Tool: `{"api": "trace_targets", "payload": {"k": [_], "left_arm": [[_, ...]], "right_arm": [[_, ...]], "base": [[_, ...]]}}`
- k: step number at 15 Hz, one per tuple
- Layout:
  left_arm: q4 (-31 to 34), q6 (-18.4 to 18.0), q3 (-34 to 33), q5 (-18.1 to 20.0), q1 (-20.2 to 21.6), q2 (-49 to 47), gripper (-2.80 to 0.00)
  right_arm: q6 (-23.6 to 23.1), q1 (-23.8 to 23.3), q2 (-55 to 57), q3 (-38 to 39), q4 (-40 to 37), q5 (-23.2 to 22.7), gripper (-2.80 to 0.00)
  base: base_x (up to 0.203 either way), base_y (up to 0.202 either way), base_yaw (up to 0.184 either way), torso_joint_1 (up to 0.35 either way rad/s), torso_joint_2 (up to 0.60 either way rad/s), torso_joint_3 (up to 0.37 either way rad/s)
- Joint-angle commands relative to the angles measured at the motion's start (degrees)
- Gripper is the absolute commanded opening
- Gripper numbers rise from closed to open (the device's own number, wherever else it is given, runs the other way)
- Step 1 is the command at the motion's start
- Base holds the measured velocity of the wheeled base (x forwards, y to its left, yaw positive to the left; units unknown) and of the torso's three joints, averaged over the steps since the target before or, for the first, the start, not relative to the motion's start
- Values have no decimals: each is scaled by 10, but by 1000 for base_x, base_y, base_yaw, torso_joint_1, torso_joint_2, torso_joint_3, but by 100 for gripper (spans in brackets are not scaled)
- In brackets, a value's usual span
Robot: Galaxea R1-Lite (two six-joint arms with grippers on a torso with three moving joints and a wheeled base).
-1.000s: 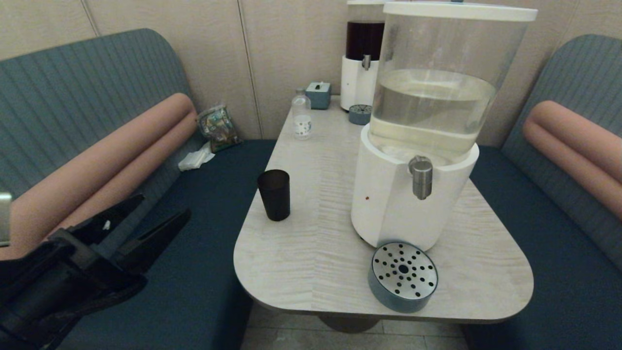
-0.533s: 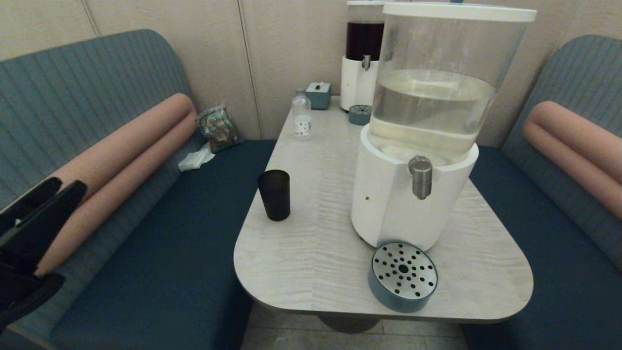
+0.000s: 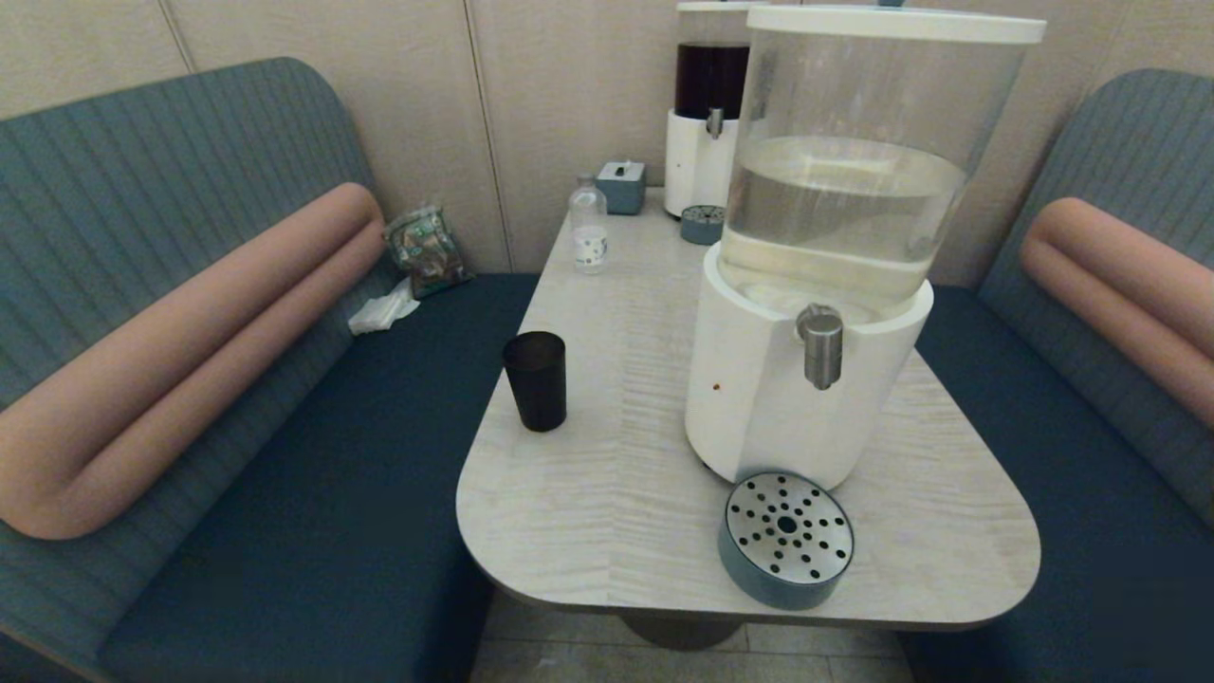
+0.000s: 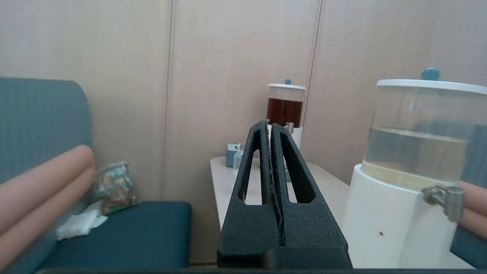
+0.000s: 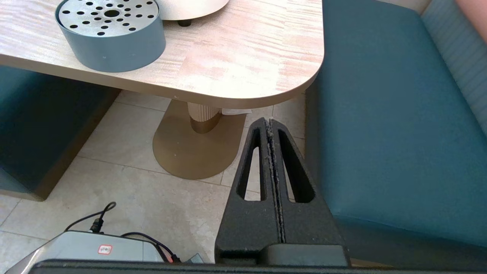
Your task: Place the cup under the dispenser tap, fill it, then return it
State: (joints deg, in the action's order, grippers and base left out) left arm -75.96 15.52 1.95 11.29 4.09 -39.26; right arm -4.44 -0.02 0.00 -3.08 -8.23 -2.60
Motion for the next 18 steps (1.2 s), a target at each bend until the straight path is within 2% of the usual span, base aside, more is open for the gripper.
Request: {"api": "trace_targets", "payload": {"k": [1,2,3,6,7,8,10,11,17,18], "left_arm": [[113,-1,13,1,4,141,-280],[193,-6,22,0,4,192,-280],[235,-14,27,-1,5,222,-280],[233,-52,-2,-3,6,232,-280],[229,-42,-12,0,6,232,-280],[227,-9,-11,1,6,232,-280],[226,110,6,-2,6,232,-280],[226,145,18,-5,6,232,-280],[254,151,11,1,-2,235,-280],[268,153,14,6,-18,250,-280]], "right_arm": [[-1,0,1,0,0,0,-280],[0,0,0,0,0,0,-280],[-1,0,0,0,0,0,-280],[-1,0,0,0,1,0,-280],[0,0,0,0,0,0,-280],[-1,0,1,0,1,0,-280],[0,-1,0,0,0,0,-280],[0,0,0,0,1,0,-280],[-1,0,0,0,0,0,-280],[-1,0,0,0,0,0,-280]], "base": [[0,0,0,0,0,0],[0,0,0,0,0,0],[0,0,0,0,0,0],[0,0,0,0,0,0],[0,0,0,0,0,0],[0,0,0,0,0,0],[0,0,0,0,0,0],[0,0,0,0,0,0],[0,0,0,0,0,0],[0,0,0,0,0,0]]}}
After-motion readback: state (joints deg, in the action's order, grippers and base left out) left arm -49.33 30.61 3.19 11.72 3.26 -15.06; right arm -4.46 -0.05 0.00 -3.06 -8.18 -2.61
